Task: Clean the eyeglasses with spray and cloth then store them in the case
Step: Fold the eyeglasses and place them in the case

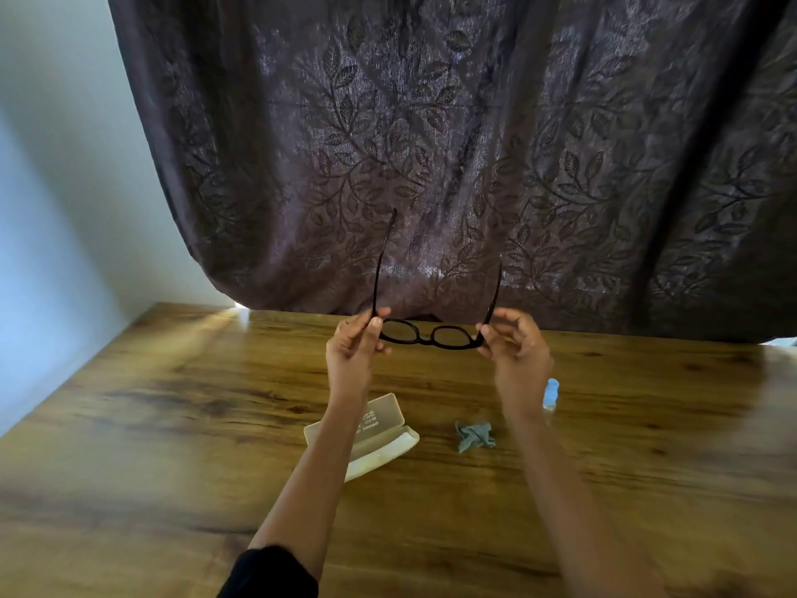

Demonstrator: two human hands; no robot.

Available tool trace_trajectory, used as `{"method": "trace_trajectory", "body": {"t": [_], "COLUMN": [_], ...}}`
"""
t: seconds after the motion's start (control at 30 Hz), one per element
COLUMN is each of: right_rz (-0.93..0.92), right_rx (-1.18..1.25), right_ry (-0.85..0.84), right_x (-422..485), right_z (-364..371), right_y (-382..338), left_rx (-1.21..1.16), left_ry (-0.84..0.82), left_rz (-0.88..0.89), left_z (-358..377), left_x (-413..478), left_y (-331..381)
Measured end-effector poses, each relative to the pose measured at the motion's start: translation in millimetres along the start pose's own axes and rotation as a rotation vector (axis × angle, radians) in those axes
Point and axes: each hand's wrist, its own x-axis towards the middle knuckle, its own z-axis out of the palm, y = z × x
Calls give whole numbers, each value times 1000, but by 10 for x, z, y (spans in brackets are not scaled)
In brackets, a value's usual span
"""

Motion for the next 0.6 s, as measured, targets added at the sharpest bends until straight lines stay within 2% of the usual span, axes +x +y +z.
{"method": "trace_trajectory", "body": {"t": [0.3, 0.6], "right_rz": [-233, -225], "right_rx": [-496, -539], "right_ry": [-97, -129], "right_x": [-60, -78], "right_z": [41, 29], "right_y": [41, 56], "left_rx": [75, 283], "left_ry": [-7, 52], "left_rz": [58, 155], "left_z": [-50, -63], "left_x": [-6, 6], "left_y": [-60, -20]}}
